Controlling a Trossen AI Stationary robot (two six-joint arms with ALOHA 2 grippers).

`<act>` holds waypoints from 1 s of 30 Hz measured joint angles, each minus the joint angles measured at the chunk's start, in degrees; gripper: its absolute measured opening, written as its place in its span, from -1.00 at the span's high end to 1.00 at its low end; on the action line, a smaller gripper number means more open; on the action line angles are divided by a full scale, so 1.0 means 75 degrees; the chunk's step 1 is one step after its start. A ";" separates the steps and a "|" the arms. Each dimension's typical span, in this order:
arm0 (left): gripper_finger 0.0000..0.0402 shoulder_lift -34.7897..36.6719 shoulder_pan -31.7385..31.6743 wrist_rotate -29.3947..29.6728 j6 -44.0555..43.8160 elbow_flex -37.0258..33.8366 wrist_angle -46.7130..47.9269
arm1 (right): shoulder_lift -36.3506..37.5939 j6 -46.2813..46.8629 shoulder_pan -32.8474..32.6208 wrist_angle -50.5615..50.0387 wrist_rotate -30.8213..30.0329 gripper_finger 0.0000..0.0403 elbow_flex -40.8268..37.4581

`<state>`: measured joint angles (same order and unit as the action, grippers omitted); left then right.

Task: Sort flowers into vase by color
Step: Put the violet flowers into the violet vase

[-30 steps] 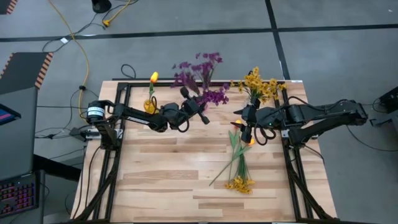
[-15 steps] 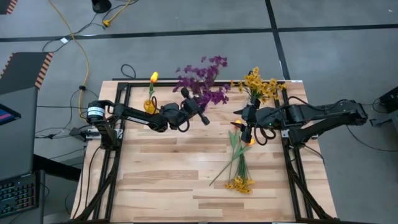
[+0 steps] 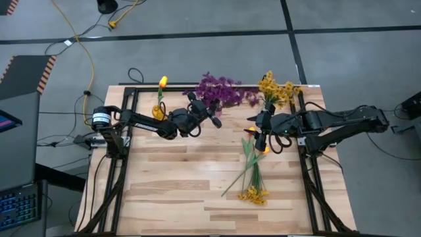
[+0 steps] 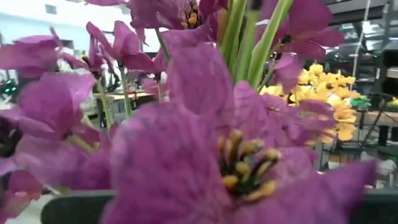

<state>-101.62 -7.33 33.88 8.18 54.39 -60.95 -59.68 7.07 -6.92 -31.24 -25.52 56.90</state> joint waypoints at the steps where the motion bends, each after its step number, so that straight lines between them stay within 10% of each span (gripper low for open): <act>1: 0.91 0.0000 0.0003 0.0048 -0.0041 0.0000 0.0000 | 0.0000 0.0002 0.0000 0.0001 0.0000 -0.19 0.0000; 30: 0.91 -0.0003 -0.0379 0.0349 -0.0076 0.0000 0.0652 | 0.0000 0.0003 0.0000 0.0058 -0.0003 -0.19 0.0000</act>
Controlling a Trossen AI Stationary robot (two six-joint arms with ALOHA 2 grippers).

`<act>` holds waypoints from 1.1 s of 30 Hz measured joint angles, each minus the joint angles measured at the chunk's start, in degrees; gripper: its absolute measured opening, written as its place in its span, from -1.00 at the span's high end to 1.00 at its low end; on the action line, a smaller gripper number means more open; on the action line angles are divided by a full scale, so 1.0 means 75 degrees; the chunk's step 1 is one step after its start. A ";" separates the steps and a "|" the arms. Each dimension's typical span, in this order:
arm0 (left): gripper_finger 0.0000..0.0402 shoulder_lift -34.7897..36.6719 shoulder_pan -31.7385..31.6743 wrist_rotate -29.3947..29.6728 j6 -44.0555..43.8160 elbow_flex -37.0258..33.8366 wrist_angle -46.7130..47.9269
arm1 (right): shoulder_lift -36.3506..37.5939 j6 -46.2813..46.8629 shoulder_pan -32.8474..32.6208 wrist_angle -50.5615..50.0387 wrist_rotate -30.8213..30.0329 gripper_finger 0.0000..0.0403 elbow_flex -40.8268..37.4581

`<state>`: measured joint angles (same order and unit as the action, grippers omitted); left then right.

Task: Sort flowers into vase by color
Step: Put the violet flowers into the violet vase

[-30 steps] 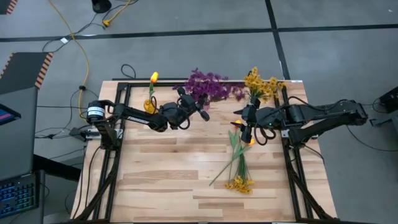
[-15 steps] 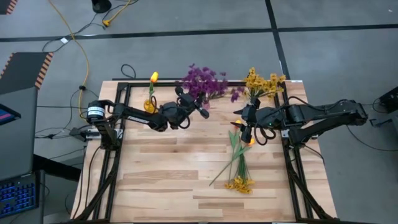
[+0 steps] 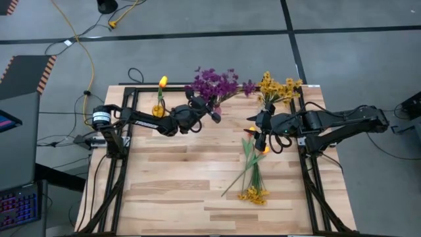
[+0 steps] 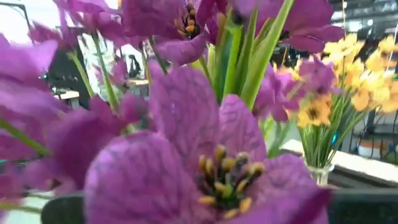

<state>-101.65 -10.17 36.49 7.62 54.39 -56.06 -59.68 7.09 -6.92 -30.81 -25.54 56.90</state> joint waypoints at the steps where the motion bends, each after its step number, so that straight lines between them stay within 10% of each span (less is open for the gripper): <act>1: 0.91 -0.0001 -0.0003 0.0005 -0.0001 0.0000 0.0082 | 0.0000 0.0000 0.0000 0.0000 0.0000 -0.19 0.0000; 12: 0.81 -0.0003 -0.0009 0.0012 0.0012 -0.0003 0.0319 | 0.0000 0.0000 0.0000 -0.0003 0.0000 -0.19 0.0000; 33: -0.11 -0.0003 -0.0006 -0.0006 0.0009 0.0000 0.0356 | 0.0003 0.0001 -0.0001 -0.0003 0.0000 -0.19 0.0000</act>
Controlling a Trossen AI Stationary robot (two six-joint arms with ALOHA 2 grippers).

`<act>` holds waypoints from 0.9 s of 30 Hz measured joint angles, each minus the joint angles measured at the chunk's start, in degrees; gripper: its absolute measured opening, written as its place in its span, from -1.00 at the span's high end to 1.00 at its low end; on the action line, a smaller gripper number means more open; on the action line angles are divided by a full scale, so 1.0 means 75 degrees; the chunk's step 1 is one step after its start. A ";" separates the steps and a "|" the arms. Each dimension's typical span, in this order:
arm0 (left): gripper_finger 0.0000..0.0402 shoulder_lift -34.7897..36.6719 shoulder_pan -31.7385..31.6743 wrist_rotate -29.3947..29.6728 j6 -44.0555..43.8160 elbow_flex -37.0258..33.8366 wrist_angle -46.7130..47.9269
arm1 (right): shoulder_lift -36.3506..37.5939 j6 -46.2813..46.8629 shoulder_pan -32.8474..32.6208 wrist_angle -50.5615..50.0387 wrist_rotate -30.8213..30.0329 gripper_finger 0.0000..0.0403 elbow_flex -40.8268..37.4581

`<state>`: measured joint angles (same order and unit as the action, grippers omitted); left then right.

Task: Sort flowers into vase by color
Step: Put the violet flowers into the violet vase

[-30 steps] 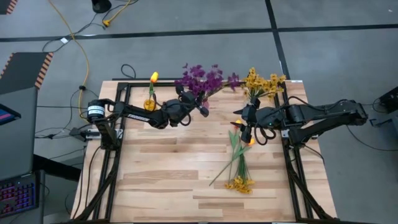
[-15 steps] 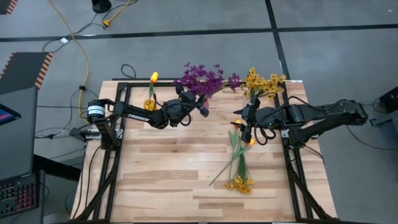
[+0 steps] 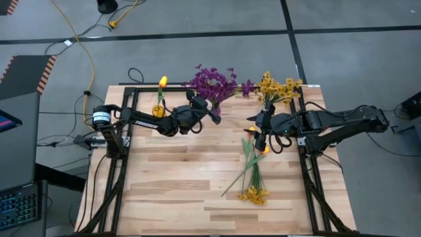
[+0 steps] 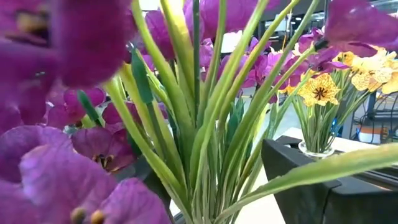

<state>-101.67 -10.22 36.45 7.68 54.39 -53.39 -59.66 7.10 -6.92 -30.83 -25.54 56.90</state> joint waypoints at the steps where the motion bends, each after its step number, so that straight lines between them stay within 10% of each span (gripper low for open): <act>1: -0.12 0.0000 0.0000 -0.0002 0.0000 0.0000 -0.0002 | -0.0002 0.0002 0.0001 0.0000 0.0000 -0.19 0.0000; 27: -0.13 0.1202 0.0175 0.0049 0.0568 -0.0003 0.1647 | 0.0000 0.0002 0.0001 -0.0003 0.0003 -0.19 0.0000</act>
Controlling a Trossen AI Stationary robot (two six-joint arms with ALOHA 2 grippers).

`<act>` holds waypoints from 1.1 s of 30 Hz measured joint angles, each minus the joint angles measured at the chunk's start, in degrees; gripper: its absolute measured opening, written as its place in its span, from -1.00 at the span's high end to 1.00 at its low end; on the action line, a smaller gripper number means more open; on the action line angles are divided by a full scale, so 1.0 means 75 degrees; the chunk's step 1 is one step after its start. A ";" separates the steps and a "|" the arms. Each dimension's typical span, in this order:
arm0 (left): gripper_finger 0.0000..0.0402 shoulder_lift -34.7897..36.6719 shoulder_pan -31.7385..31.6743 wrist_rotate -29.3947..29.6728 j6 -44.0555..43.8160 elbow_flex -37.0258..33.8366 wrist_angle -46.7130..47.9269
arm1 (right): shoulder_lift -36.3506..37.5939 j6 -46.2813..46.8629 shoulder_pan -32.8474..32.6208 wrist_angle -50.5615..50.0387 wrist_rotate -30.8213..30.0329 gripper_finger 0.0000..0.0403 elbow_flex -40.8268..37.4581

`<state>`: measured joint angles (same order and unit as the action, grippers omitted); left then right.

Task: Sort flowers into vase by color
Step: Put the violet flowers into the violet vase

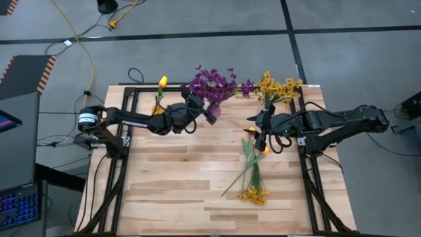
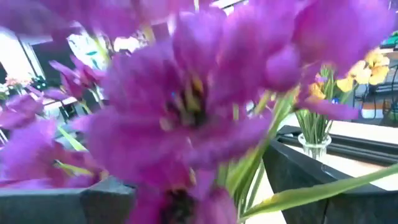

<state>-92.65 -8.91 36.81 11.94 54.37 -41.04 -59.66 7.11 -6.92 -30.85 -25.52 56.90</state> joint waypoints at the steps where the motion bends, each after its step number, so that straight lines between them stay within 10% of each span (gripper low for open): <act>1: -0.13 0.0052 0.0000 0.0004 0.0044 0.0000 0.0022 | 0.0000 0.0000 -0.0003 0.0000 0.0000 -0.19 0.0000; 33: -0.13 0.0803 0.0000 -0.0075 0.0259 0.0000 0.1754 | 0.0000 0.0003 0.0000 0.0003 -0.0002 -0.19 0.0000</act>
<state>-86.63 -8.91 36.25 13.89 54.37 -27.88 -59.66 7.14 -6.92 -30.83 -25.53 56.90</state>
